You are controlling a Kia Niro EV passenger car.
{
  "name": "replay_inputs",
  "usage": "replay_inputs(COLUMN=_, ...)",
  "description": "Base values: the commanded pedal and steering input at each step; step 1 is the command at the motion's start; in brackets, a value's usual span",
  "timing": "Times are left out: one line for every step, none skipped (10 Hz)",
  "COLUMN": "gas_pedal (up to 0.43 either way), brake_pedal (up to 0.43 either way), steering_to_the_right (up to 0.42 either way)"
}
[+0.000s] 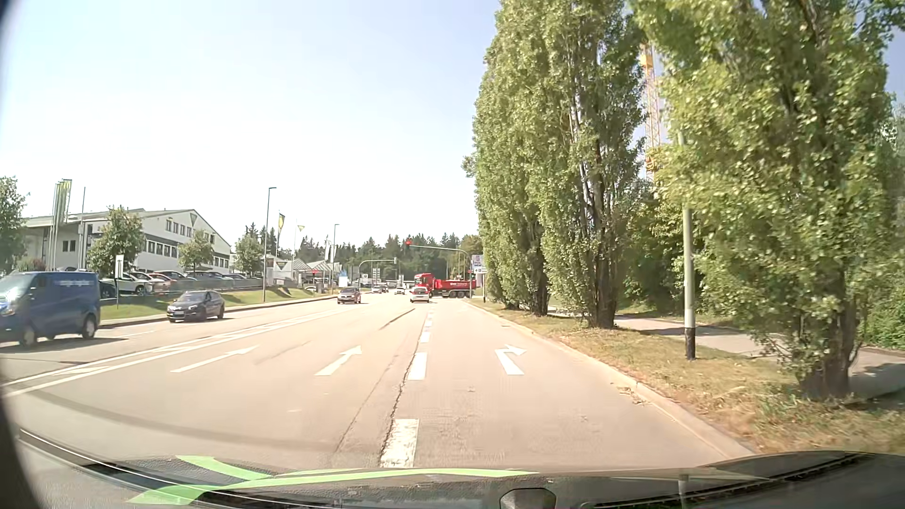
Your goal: Follow the waypoints while adhering to traffic rules and regulations
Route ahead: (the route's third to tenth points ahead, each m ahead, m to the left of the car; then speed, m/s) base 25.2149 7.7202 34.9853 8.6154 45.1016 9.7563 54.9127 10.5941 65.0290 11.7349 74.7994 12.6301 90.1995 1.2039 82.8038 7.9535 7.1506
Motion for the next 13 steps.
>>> replay_inputs(gas_pedal=0.098, brake_pedal=0.0, steering_to_the_right=-0.011)
replay_inputs(gas_pedal=0.098, brake_pedal=0.0, steering_to_the_right=-0.011)
replay_inputs(gas_pedal=0.098, brake_pedal=0.0, steering_to_the_right=-0.012)
replay_inputs(gas_pedal=0.11, brake_pedal=0.0, steering_to_the_right=-0.013)
replay_inputs(gas_pedal=0.118, brake_pedal=0.0, steering_to_the_right=-0.013)
replay_inputs(gas_pedal=0.118, brake_pedal=0.0, steering_to_the_right=-0.015)
replay_inputs(gas_pedal=0.118, brake_pedal=0.0, steering_to_the_right=-0.016)
replay_inputs(gas_pedal=0.118, brake_pedal=0.0, steering_to_the_right=-0.016)
replay_inputs(gas_pedal=0.118, brake_pedal=0.0, steering_to_the_right=-0.018)
replay_inputs(gas_pedal=0.118, brake_pedal=0.0, steering_to_the_right=-0.019)
replay_inputs(gas_pedal=0.118, brake_pedal=0.0, steering_to_the_right=-0.019)
replay_inputs(gas_pedal=0.13, brake_pedal=0.0, steering_to_the_right=-0.019)
replay_inputs(gas_pedal=0.13, brake_pedal=0.0, steering_to_the_right=-0.02)
